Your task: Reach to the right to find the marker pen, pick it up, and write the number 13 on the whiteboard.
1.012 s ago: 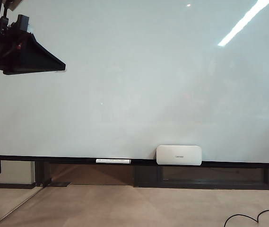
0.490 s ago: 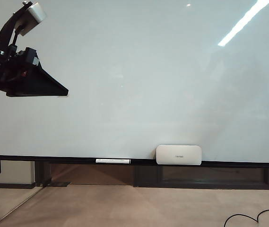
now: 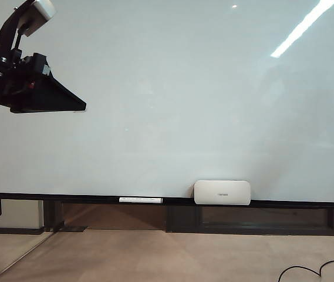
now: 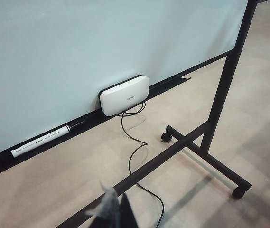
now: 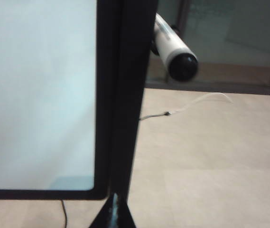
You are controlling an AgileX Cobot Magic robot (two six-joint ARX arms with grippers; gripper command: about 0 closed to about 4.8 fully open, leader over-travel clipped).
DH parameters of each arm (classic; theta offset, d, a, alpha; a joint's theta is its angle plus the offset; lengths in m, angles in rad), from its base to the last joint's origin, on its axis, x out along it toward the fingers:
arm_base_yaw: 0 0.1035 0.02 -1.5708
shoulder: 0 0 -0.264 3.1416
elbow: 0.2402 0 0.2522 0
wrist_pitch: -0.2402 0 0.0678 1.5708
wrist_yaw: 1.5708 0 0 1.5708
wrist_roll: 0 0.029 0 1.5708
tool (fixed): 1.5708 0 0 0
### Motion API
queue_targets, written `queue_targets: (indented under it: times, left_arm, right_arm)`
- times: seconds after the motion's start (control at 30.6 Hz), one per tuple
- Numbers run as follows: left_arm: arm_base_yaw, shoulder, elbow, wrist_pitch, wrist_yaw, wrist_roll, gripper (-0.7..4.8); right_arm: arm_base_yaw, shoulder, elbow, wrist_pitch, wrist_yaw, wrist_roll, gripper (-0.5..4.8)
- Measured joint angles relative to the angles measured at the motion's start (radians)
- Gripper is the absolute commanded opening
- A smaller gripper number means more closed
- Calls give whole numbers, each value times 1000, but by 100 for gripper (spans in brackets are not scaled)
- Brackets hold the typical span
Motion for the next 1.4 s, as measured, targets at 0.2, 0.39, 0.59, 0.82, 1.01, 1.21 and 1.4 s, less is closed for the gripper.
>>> queue_targets:
  times: [0.2,0.39,0.59,0.82,1.01,1.21,1.4]
  left_arm:
    - [0,0,0,1,0,10,-6]
    - [0,0,0,26,0,10,-6]
    - [0,0,0,42,0,10,-6]
    - [0,0,0,41,0,10,-6]
    - [0,0,0,42,0,22,-6]
    - [0,0,0,42,-2,26,-6]
    - [0,0,0,42,-4,27,-6]
  right_arm:
    - [-1,27,62,0,-28,37,-5]
    - [-4,51,84,23,-23,69,-5]
    - [-16,102,83,148,-11,205,-5]
    - [-21,113,79,193,-16,253,11]
    - [-21,112,79,241,-77,255,124]
    - [-24,112,79,243,-77,265,176]
    - [-23,111,79,290,-16,270,253]
